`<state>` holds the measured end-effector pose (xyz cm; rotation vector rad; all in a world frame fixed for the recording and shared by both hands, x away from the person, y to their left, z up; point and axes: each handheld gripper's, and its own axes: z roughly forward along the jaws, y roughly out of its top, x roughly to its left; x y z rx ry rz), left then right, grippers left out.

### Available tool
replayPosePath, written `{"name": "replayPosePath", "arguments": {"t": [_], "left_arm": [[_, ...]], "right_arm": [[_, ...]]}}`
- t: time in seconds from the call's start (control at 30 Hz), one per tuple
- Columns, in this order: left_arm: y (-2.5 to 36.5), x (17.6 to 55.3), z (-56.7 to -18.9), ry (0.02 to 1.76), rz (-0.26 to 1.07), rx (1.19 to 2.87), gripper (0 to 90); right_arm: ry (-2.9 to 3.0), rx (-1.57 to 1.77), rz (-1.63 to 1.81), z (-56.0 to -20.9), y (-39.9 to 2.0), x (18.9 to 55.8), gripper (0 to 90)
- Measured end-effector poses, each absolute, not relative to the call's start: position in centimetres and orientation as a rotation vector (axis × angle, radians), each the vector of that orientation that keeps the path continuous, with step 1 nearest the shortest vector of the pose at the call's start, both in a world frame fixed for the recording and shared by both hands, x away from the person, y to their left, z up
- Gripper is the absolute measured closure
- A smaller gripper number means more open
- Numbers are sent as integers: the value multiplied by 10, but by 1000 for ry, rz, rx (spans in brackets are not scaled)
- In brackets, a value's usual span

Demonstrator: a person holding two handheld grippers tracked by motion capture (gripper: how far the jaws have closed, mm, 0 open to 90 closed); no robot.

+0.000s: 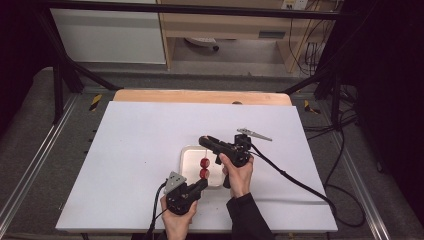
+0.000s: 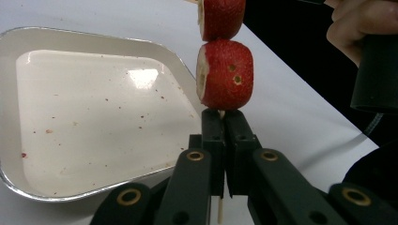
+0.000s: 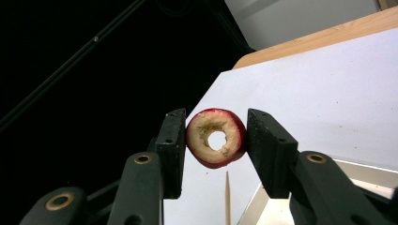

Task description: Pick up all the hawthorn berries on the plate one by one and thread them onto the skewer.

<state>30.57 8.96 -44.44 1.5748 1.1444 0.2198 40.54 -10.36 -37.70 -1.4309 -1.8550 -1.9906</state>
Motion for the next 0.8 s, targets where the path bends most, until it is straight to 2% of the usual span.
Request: {"name": "replayPosePath", "arguments": {"t": [0.8], "left_arm": [[91, 305, -443, 1139, 228, 1520, 878]], "right_arm": [[-1798, -1423, -2020, -377, -103, 404, 593]]}}
